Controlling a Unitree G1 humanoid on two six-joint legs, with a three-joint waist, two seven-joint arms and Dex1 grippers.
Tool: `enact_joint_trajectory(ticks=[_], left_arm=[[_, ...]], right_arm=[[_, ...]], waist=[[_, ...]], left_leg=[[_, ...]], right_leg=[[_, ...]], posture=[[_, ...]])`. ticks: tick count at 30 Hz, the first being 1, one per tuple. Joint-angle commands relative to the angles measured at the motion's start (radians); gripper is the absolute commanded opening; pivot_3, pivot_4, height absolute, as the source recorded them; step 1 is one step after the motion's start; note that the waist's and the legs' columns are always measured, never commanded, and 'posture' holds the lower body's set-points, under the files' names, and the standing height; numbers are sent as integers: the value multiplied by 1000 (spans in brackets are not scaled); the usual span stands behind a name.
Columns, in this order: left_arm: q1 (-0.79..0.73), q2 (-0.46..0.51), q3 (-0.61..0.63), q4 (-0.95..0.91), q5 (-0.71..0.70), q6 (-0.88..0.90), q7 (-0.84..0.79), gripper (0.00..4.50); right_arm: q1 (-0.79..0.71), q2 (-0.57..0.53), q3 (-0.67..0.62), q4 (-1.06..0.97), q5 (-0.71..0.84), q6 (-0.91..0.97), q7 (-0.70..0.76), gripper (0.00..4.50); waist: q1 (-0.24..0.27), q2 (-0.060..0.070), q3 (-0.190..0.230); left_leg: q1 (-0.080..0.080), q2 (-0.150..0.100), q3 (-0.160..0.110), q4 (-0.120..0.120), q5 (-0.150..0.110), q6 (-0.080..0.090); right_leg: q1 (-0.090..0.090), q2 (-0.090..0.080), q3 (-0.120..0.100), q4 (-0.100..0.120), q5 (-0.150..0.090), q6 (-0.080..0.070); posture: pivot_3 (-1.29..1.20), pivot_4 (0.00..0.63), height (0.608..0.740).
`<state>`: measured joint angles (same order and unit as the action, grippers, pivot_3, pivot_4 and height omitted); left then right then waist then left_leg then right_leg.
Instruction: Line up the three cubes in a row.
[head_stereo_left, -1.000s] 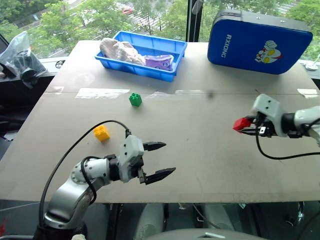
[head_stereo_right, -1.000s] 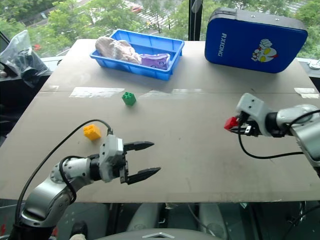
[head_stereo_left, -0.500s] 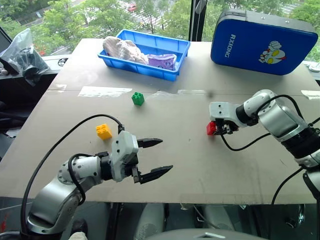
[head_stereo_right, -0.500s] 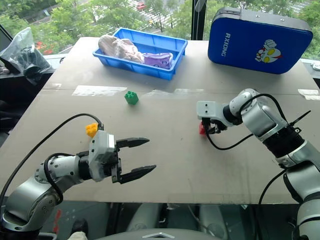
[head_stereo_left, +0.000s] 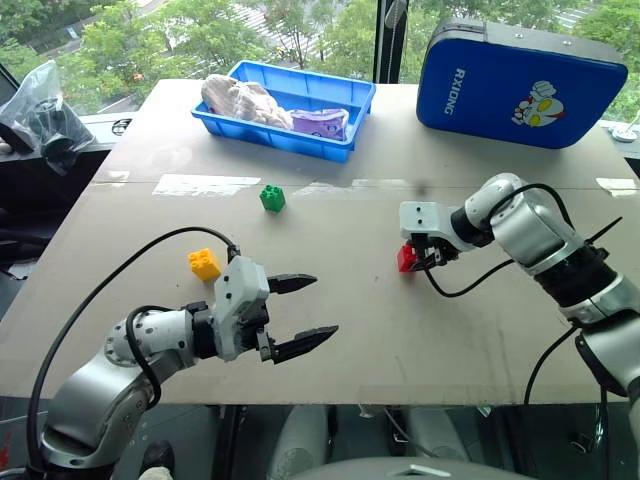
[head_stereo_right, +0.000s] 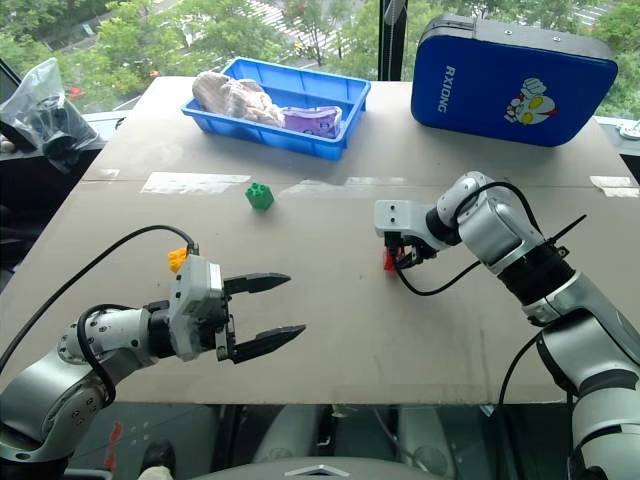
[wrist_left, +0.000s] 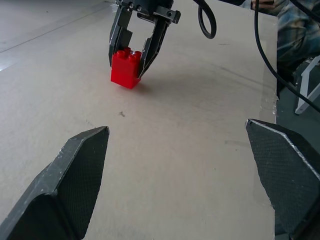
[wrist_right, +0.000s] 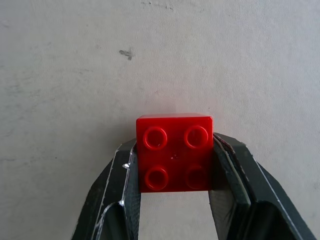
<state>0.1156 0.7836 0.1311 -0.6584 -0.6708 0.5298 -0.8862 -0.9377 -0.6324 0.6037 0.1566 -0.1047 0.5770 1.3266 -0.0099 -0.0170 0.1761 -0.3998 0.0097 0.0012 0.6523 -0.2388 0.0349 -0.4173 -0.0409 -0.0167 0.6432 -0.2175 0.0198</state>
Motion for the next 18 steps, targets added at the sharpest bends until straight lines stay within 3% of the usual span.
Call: enact_joint_trajectory(ticks=[1, 4, 6, 11, 18], left_arm=[[-7, 6, 16, -42, -12, -1, 10, 4500], [-8, 3, 7, -47, -6, 1, 20, 4500], [-4, 4, 6, -49, -6, 1, 23, 4500], [10, 7, 7, -41, 7, -7, 23, 4500], [-17, -105, 78, 36, -3, 105, 274, 4500]], right_arm=[[-34, 12, -3, 20, -25, -25, 8, 1309], [-42, 23, 9, 69, -56, -54, 4, 1309], [-46, 27, 11, 86, -67, -67, 5, 2403], [-39, 37, -19, 66, -64, -72, 3, 4471], [70, -8, -299, -205, 182, 81, -1, 4471]], waist=[[-1, 0, 0], [-1, 0, 0], [-1, 0, 0], [-1, 0, 0], [6, 0, 0]], left_leg=[[0, 0, 0, 0, 0, 0], [0, 0, 0, 0, 0, 0], [0, 0, 0, 0, 0, 0], [0, 0, 0, 0, 0, 0], [0, 0, -2, 0, 0, 0]], right_leg=[[0, 0, 0, 0, 0, 0], [0, 0, 0, 0, 0, 0], [0, 0, 0, 0, 0, 0], [0, 0, 0, 0, 0, -1], [0, -5, -1, 0, 1, 1]], posture=[[0, 150, 740], [0, 150, 740], [0, 150, 740], [0, 150, 740], [0, 150, 740]])
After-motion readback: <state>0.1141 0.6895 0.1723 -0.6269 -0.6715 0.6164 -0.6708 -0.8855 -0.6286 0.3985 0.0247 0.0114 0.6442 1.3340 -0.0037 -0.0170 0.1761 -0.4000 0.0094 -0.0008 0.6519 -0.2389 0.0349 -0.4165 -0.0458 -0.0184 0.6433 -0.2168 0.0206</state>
